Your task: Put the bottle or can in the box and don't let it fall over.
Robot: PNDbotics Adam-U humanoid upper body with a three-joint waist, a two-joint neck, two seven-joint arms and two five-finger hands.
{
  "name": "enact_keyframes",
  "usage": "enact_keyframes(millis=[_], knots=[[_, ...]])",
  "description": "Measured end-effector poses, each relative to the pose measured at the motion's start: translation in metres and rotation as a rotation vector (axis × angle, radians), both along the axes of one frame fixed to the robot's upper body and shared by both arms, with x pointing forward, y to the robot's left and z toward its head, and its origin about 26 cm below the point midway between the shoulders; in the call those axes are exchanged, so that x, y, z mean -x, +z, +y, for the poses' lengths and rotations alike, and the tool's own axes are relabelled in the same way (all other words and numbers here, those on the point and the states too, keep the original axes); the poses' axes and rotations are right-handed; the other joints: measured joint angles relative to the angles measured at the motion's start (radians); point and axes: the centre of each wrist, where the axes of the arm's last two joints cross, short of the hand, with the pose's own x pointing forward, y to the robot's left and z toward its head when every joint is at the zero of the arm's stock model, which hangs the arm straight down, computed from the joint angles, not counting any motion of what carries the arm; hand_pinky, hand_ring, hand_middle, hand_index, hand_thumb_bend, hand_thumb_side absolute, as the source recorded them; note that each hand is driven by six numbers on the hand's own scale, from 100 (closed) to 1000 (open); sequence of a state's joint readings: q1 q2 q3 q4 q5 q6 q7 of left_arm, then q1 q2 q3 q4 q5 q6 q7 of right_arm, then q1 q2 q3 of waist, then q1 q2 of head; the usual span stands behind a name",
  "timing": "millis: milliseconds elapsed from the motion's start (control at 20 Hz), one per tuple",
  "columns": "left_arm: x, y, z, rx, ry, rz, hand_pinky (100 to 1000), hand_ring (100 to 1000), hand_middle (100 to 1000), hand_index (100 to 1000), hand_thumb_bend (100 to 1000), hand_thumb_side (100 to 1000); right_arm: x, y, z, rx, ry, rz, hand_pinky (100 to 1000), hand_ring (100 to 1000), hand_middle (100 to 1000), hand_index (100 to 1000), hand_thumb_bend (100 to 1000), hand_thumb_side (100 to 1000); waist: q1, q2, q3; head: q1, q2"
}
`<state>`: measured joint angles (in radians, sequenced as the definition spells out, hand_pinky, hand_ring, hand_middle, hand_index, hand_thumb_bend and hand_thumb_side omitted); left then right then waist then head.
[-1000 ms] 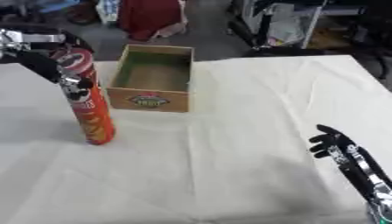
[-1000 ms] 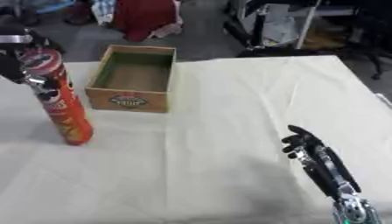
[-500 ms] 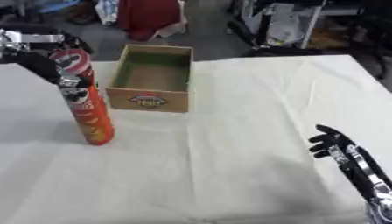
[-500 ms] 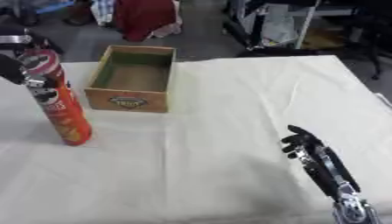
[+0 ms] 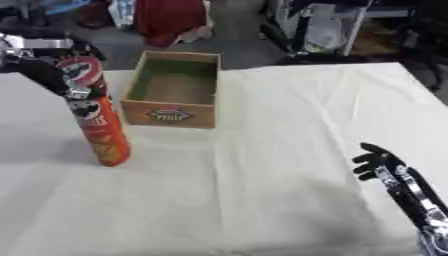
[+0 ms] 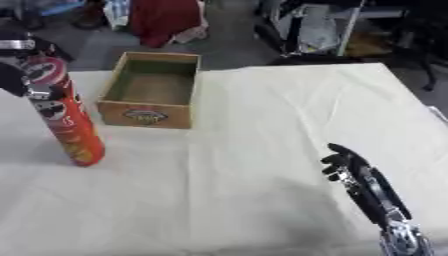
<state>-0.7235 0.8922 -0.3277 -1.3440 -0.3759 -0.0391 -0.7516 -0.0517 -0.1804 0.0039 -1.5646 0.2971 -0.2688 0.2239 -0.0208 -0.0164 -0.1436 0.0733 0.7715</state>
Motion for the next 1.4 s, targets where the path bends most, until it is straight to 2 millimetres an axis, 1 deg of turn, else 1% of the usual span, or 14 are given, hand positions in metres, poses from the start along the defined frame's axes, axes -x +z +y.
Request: enact_keyframes(millis=[50,100,200,250,300,400,550,600,750,950,1250,1400], knots=[[0.0000,0.0000,0.0000,0.000,-0.001,0.000,534,576,686,926,501,562,0.0000,0.0000,0.0000,0.000,0.000,0.000,635,667,685,912,100,979,0.000,0.000,0.000,0.000,0.000],[0.0000,0.0000,0.0000,0.000,-0.002,0.001,575,620,712,932,555,575,0.0000,0.0000,0.0000,0.000,0.000,0.000,635,667,685,912,100,979,0.000,0.000,-0.001,0.000,0.000],[0.0000,0.0001,0.0001,-0.004,-0.008,0.006,601,658,738,942,617,592,0.0000,0.0000,0.0000,0.000,0.000,0.000,635,667,685,912,100,979,0.000,0.000,-0.001,-0.001,0.000],[0.0001,0.0001,0.0001,-0.007,-0.012,0.011,609,666,746,945,632,595,0.0000,0.0000,0.0000,0.000,0.000,0.000,635,667,685,912,100,980,0.000,0.000,-0.001,-0.002,0.000],[0.0001,0.0002,0.0002,-0.012,-0.015,0.016,621,682,758,949,671,604,0.0000,0.0000,-0.0001,0.000,0.000,0.000,635,667,685,912,100,979,0.000,0.000,-0.001,-0.002,0.000],[0.0001,0.0002,0.0003,-0.022,-0.023,0.028,643,709,776,956,688,610,0.0000,0.0000,-0.0001,0.000,0.000,0.000,635,667,684,912,100,980,0.000,0.000,-0.001,-0.004,0.000],[0.0002,0.0008,0.0012,-0.035,-0.031,0.045,650,723,788,960,710,616,0.0000,0.0000,-0.0001,0.000,0.000,0.000,635,667,685,912,100,981,0.001,0.000,-0.001,-0.005,0.000],[0.0002,0.0013,0.0020,-0.040,-0.030,0.049,656,733,796,964,735,618,0.0000,0.0000,-0.0001,0.000,0.000,0.000,635,667,685,912,100,981,0.001,0.000,-0.001,-0.006,0.000],[0.0004,0.0027,0.0049,-0.056,-0.022,0.054,673,754,815,969,772,624,0.0000,0.0000,-0.0001,0.000,0.000,0.000,635,668,685,912,100,982,0.001,0.000,-0.001,-0.007,0.000],[0.0001,0.0020,0.0070,-0.071,-0.011,0.055,694,779,842,975,798,630,0.0000,0.0000,-0.0001,0.000,0.000,0.000,635,668,686,912,100,984,0.001,0.000,-0.001,-0.008,0.000],[-0.0003,0.0014,0.0085,-0.080,-0.003,0.053,678,764,831,974,778,607,0.0000,0.0000,-0.0001,0.000,0.000,0.001,635,668,686,912,100,987,0.001,0.000,-0.001,-0.008,0.000],[-0.0002,0.0012,0.0087,-0.084,-0.003,0.054,655,745,816,970,747,585,0.0000,0.0000,-0.0001,0.000,0.000,0.001,635,668,686,911,100,988,0.001,0.000,-0.001,-0.008,0.000]])
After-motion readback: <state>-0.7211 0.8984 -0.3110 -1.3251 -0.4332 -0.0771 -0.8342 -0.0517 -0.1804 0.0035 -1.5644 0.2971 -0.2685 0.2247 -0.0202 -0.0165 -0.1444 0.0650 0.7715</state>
